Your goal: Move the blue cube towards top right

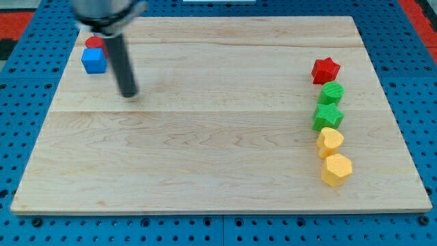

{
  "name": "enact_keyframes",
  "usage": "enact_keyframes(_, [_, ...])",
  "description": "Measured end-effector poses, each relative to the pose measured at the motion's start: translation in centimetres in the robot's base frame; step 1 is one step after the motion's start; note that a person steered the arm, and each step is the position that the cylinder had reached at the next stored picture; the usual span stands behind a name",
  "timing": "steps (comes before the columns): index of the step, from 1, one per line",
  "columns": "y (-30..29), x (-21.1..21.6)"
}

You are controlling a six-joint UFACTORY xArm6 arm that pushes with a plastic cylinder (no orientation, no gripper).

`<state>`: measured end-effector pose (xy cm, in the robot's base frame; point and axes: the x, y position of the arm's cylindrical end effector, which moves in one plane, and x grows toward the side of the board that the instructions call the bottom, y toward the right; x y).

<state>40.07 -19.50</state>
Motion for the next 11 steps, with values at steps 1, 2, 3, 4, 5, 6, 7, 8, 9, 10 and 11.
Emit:
enact_keyframes(1, [-9.5,-0.1])
enact_keyframes(2, [-11.0,-2.0])
enact_keyframes(3, [-11.0,-5.0])
enact_keyframes(4, [-9.3,-6.1])
enact_keyframes(5, [-6.3,-7.3])
enact_keyframes(6, [-1.9,-8.6])
enact_keyframes(7, [2.7,-9.2])
enact_keyframes(8, [6.5,-9.3])
enact_keyframes(9, [10.0,-9.3])
enact_keyframes(10, [13.3,-9.3])
enact_keyframes(11, [17.1,-9.3])
